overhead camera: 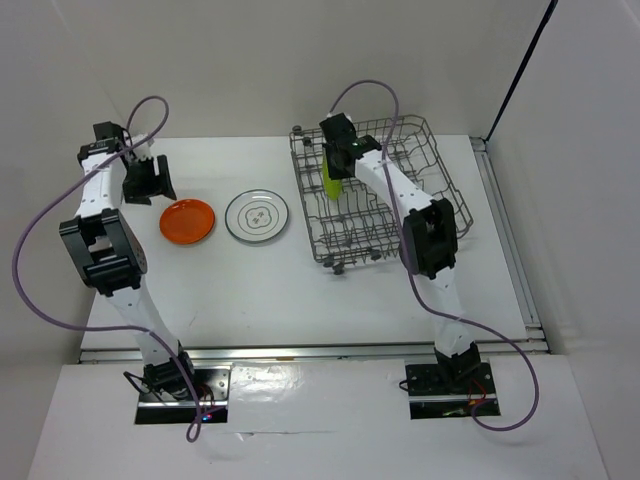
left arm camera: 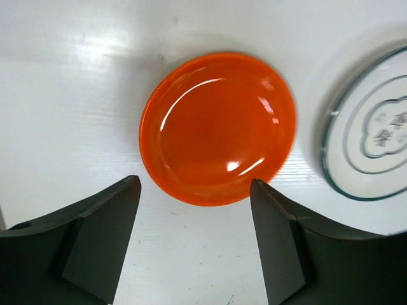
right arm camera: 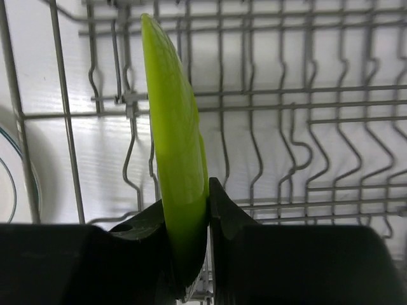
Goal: Unload the plates from the dish rack
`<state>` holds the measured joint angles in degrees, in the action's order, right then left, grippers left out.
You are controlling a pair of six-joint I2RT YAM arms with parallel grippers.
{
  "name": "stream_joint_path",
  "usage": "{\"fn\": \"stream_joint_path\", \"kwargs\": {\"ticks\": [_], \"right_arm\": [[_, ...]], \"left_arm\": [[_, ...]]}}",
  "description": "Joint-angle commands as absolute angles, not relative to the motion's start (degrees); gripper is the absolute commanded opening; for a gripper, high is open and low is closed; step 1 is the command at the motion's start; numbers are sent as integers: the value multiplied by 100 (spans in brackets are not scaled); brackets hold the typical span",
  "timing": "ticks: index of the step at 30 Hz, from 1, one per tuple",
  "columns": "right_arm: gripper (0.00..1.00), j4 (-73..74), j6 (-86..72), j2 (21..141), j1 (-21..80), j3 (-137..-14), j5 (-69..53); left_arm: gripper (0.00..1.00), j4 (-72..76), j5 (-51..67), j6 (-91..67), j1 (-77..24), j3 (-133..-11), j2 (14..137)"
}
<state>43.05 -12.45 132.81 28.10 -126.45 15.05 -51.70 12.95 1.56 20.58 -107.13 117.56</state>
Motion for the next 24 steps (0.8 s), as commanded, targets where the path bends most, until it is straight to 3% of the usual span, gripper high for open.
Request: {"fn": "stream_joint_path", "kwargs": {"ticks": [1,5,9,11,19,24], "right_arm": [[0,3473,-984,12183,3075,-13104,2170],[0,2928,-905,11787,3226,-12869,2111],[0,2111,-1055,11541,3296,-12192,585],[0,1671,-1116,11601,3296,-12007,-839],[0,1214,-1652,12480,3296,-12682,-4214],[0,845,-2082,12744,3296,-12631,-4965]], "left_arm": [[84,-4668,1870,483,1785,-10688,10952],[88,-4719,2807,729,1582,-10968,10837],[93,-5255,3997,800,1398,-11592,11091],[96,-5484,4462,861,1318,-11760,11205],[99,-5186,4852,738,967,-11470,11013],[96,-5054,5088,599,853,-11242,10960]]}}
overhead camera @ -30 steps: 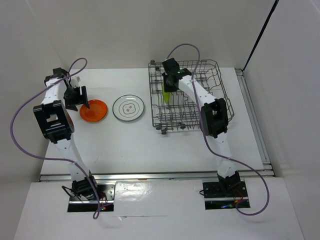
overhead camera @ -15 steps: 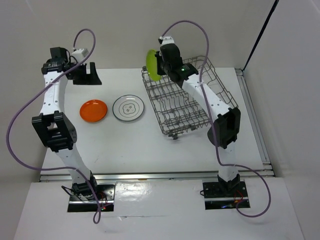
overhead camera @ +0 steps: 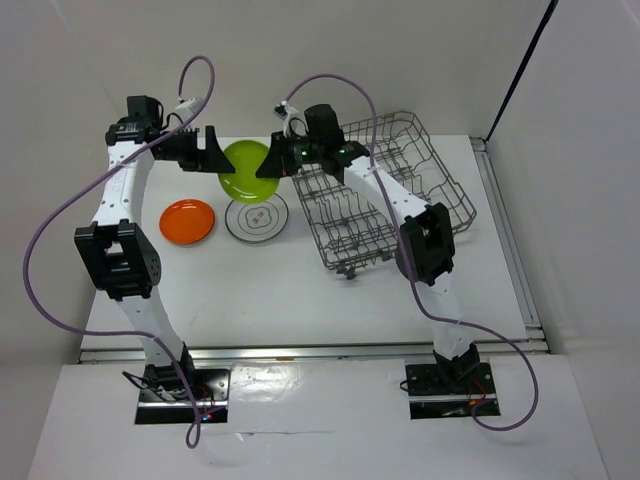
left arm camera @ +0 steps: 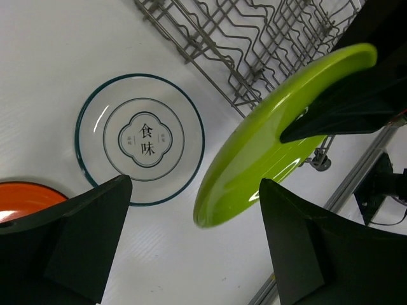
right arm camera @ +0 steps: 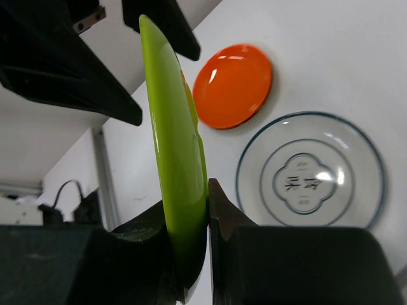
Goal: Unload the plates from the dish rack
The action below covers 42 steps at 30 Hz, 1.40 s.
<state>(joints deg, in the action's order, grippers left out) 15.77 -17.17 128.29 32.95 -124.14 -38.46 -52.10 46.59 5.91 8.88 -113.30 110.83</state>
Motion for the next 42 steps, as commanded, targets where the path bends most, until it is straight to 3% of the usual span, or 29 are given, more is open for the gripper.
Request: {"fn": "stream_joint_path", "kwargs": {"ticks": [1,3,8,9,11,12,14,15,16,19,24,38,41,42], "right_arm": [[0,731,-2144,12744,3296,-12560,-5088],[0,414,-2276,12797,3296,-12420,-5369],[0,413,-2329,12867,3296,-12367,-5370],[0,465,-2329,12919,3296,-12366,-5318],[0,580,-2329,12920,3296,-12366,-5177],[0,658,-2251,12920,3296,-12366,-5177],[21,851,-2163,12973,3296,-12419,-5037],[33,957,-2075,12973,3296,-12419,-4880],[52,1080,-1979,12973,3296,-12480,-4730],[70,1633,-1794,12858,3156,-12620,-3914],[72,2546,-1854,12376,2576,-12437,-2403],[73,3550,-1546,11382,1364,-11514,-370],[75,3805,-1608,11382,908,-11514,34],[75,3867,-1547,11382,818,-11514,192]], "left_arm": [[95,-4975,5089,528,853,-11241,10960],[85,-5036,5167,580,853,-11241,11030],[27,-5449,5353,633,853,-11435,11276],[11,-5501,5353,685,853,-11487,11276],[0,-5563,5353,686,853,-11487,11276],[0,-5563,5353,738,905,-11418,11276],[0,-5563,5353,738,957,-11356,11276],[0,-5563,5413,634,1054,-11303,11276],[0,-5563,5466,555,1124,-11216,11276],[0,-5345,5467,152,1563,-10969,11276],[0,-5282,4994,-149,2214,-10670,11479],[0,-5484,3367,-26,2725,-10310,12497],[4,-5484,3155,-26,2725,-10310,12498],[9,-5406,3086,-26,2725,-10310,12498]]}}
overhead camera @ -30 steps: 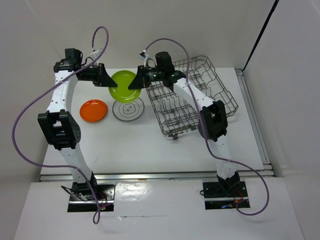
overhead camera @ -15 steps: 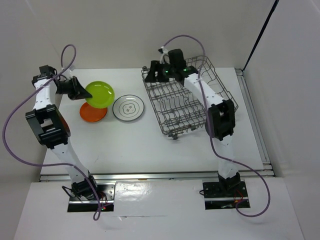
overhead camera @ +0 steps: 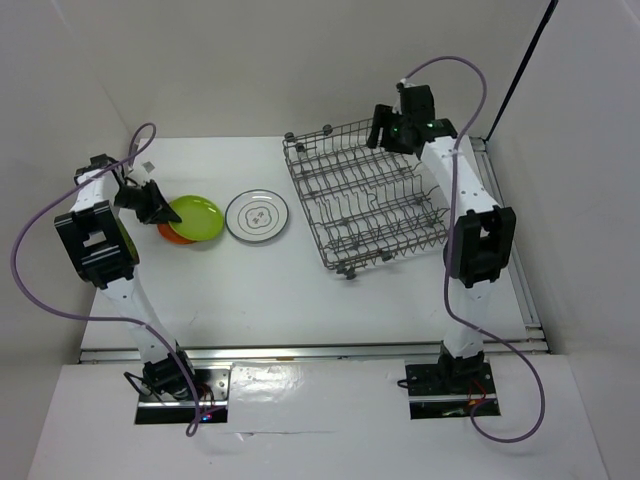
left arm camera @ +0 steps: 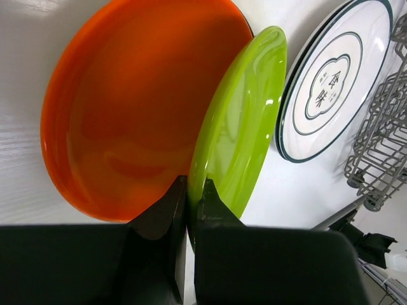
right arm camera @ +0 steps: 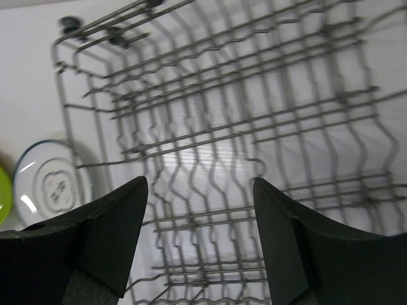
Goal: Unload the plates from the dish rack
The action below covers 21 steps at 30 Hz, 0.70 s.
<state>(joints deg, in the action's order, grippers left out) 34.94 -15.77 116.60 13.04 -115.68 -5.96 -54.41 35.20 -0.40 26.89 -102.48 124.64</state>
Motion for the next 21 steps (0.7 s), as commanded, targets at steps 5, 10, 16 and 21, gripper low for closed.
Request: {"fn": "stream_joint_path", "kwargs": {"ticks": [5,10,16,21], "right_arm": [[76,4340,-1178,11636,414,-11514,1263],[79,4623,-1178,11821,-140,-11338,1327],[80,4395,-1020,11689,-325,-11039,1397],[80,4456,-1020,11637,-430,-10969,1546]], "left_arm": [[37,-5405,3147,-26,2725,-10310,12551],[46,-5405,2936,-88,2725,-10310,12481],[45,-5344,2813,-141,2725,-10362,12480],[51,-5475,2575,-193,2725,-10467,12428]]}}
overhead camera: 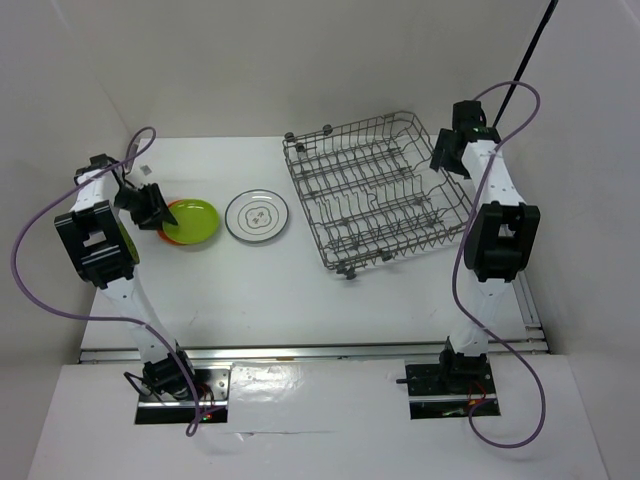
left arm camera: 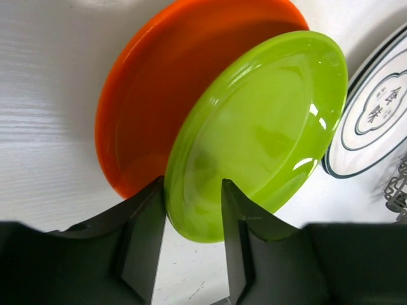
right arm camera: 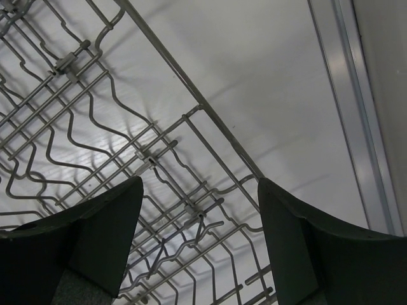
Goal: Unload the plates from the dish rack
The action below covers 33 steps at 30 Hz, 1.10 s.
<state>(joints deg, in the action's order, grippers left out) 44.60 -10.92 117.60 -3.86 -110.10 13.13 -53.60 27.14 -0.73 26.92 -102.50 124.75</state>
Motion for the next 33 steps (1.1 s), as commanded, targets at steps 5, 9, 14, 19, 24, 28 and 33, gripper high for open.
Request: {"fn": "stream_joint_path", "kwargs": {"ticks": [5,9,14,19,24,28,33], "right_arm": [[84,4456,-959,11575,-431,-10714,1828],[85,4456,-896,11715,-501,-10652,1828],[85,4430,-844,11795,-606,-10443,1882],[84,3913,-712,11795,-659,-10047,1618],[58,3973,-861,11848,-712,-9941,1362],[44,3762,-984,11541,-765,-9607,1301],[39,3709,-1046,11206,-765,-9326,1301]], "left_arm": [[54,-5476,2277,-193,2725,-10617,12366],[58,-5476,2145,-193,2725,-10749,12366],[60,-5528,2092,-193,2725,-10802,12366],[60,-5581,2092,-141,2725,-10802,12305],[61,-5520,2293,-141,2725,-10749,12130],[63,-5520,2514,-193,2725,-10801,12076],[64,-5520,2584,-193,2725,-10854,11962]]}}
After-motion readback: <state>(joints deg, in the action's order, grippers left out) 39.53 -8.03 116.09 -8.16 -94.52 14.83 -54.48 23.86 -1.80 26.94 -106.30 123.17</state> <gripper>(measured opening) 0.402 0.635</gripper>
